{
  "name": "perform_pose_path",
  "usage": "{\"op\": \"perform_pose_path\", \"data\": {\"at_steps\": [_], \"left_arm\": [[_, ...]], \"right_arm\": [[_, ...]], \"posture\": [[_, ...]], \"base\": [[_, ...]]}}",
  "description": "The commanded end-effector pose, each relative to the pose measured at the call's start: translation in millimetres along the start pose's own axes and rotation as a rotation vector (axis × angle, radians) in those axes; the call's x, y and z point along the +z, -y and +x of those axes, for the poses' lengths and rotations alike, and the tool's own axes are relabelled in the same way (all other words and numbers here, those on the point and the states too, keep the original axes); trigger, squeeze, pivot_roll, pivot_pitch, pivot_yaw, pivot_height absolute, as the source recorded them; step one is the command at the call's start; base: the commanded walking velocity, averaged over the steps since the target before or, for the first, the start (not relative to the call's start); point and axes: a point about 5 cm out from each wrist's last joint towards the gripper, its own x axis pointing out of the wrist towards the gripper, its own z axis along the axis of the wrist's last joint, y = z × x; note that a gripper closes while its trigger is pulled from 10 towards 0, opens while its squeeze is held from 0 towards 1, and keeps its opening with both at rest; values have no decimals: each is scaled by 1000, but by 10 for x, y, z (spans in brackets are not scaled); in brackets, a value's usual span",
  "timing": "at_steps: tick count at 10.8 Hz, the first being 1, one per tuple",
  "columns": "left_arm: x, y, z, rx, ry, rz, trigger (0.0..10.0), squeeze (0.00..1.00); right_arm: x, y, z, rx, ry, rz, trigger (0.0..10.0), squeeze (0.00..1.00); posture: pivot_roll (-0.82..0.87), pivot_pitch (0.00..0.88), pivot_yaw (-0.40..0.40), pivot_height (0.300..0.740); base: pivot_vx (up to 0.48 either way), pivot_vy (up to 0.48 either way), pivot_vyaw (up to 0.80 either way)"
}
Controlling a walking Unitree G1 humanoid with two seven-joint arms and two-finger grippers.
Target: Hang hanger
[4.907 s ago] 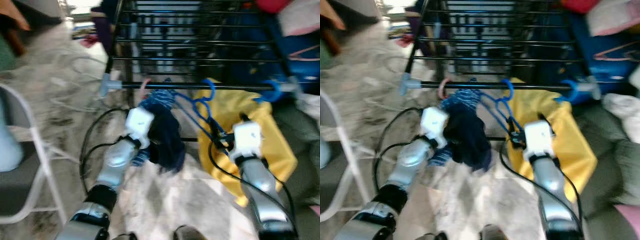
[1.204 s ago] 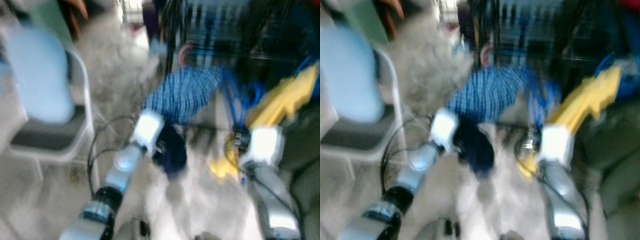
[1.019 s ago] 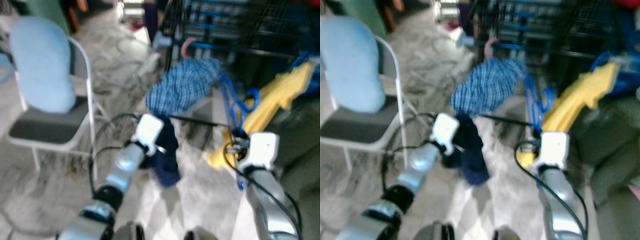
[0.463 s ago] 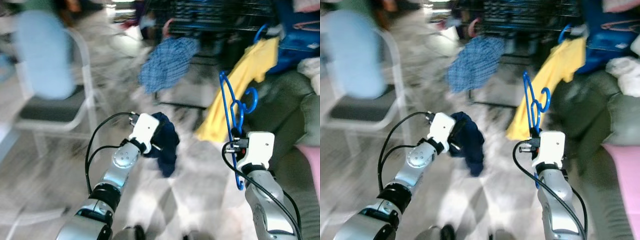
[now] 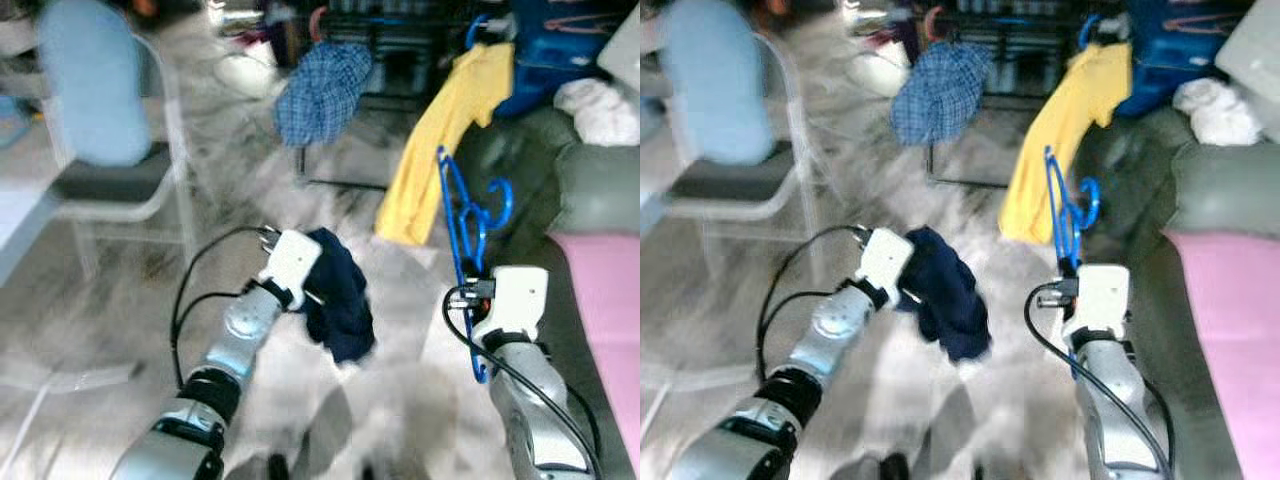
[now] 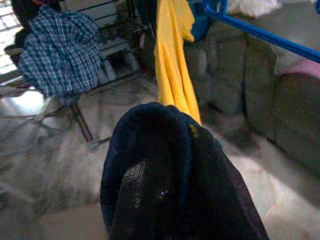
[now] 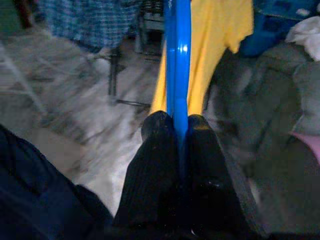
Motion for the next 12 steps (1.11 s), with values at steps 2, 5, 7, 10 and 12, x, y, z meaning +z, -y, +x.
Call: {"op": "perform_pose_path", "data": {"at_steps": [2, 5, 7, 10, 12], "left_arm": [[37, 9, 13, -48, 16, 83, 10000, 0], [107, -127, -9, -210, 33, 248, 10000, 0], [94, -351, -77, -374, -60, 537, 10000, 0], [20, -844, -219, -534, -372, 979, 10000, 0], [302, -1115, -124, -462, -373, 1209, 10000, 0]], "right_arm": [[5, 21, -29, -2, 4, -16, 10000, 0], [-2, 41, -65, -2, 9, -22, 10000, 0], [-9, 60, -74, -3, 9, -28, 10000, 0], [27, 119, -45, 30, 16, -49, 10000, 0], [38, 99, -28, 88, 13, -49, 10000, 0]], "posture": [[-268, 141, 52, 740], [-270, 154, 66, 740], [-263, 156, 67, 740], [-243, 156, 69, 740], [-235, 160, 83, 740]], "base": [[0, 0, 0], [0, 0, 0], [0, 0, 0], [0, 0, 0], [0, 0, 0]]}}
